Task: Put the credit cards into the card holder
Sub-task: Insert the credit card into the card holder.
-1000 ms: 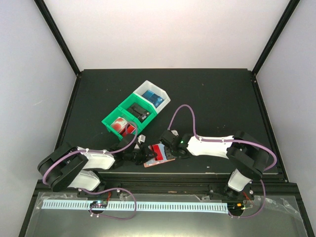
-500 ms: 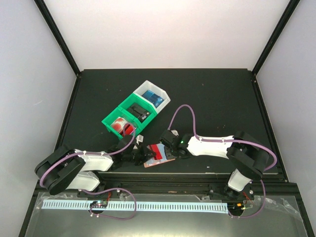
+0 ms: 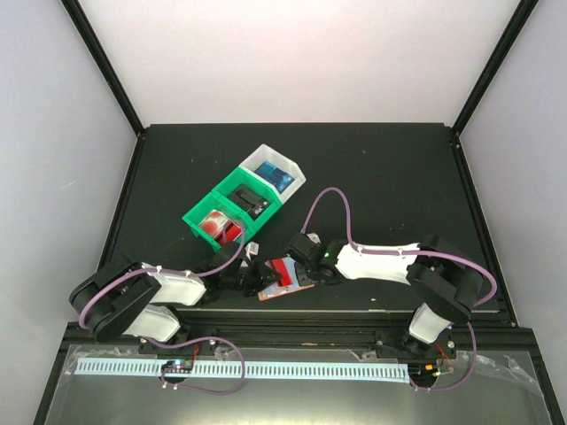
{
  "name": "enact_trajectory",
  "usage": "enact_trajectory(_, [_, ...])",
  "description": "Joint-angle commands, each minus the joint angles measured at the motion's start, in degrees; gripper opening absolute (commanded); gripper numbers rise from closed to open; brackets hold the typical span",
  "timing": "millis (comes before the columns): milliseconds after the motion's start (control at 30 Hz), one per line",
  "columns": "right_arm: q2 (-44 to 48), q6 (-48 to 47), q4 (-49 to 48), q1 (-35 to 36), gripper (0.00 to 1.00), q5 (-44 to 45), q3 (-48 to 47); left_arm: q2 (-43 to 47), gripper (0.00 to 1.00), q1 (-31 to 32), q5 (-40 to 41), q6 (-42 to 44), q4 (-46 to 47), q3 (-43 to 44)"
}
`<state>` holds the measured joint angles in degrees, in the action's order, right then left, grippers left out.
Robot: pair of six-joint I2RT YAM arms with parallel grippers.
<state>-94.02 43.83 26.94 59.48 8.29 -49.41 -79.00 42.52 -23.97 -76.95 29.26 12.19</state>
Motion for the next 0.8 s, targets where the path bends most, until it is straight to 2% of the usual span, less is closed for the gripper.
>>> enact_trajectory(0, [-1.3,0.4,-1.6,0.4,0.22,-0.8,1.5,-0.9,0.02,0.6,-1.4,0.0,4.2,0.9])
enact_trajectory(767, [-1.2,0.6,-2.7,0.4,0.22,-1.5,2.2,-5.7,0.02,2.3,-0.7,0.7,8.3,2.6])
